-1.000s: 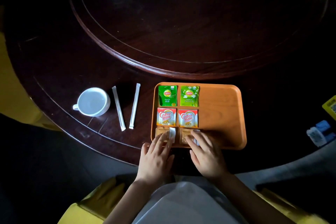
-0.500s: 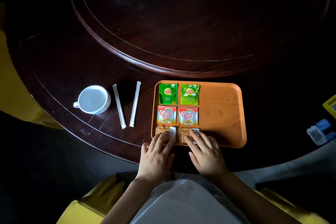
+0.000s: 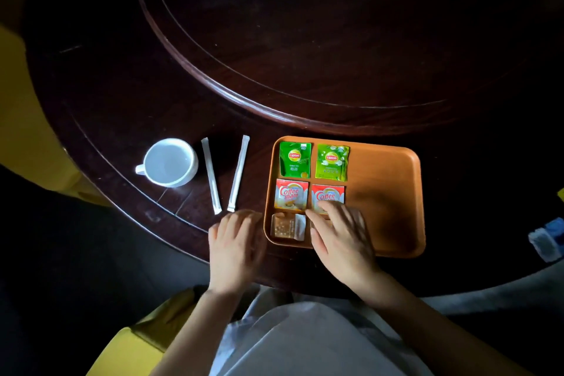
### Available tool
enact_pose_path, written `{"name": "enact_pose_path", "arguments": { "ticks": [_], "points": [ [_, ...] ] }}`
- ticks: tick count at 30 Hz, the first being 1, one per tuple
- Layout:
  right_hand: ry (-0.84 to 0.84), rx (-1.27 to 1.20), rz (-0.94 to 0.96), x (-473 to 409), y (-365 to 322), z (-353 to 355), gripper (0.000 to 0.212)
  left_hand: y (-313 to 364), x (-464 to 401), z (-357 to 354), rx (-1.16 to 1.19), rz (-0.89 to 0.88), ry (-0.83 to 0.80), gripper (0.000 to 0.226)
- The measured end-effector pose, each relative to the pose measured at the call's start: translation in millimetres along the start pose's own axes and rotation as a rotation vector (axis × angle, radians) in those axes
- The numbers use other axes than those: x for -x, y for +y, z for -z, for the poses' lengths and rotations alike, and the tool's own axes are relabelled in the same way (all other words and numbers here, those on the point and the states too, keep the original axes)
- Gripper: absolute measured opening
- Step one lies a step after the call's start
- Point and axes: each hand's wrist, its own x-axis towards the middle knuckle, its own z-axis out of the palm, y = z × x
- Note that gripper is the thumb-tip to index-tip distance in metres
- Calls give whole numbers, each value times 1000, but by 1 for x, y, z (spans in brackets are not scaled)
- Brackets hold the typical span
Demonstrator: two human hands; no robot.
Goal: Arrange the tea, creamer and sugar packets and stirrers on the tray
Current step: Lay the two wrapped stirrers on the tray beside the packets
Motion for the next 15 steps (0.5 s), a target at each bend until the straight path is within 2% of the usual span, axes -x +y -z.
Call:
{"name": "enact_pose_path", "arguments": {
  "ticks": [6, 9, 12, 15],
  "points": [
    [-109, -16, 184, -75, -45, -18, 37, -41, -39, 13, -108, 302, 67, 31],
    [-195, 18, 243, -106, -70, -31, 43, -46, -56, 15, -60, 473, 74, 21],
    [-265, 81, 227, -129, -91, -44, 41, -50, -65, 10, 9, 636, 74, 23],
    [-342, 134, 217, -141, -106, -53, 30, -51, -67, 3, -2, 709, 46, 32]
  ]
}}
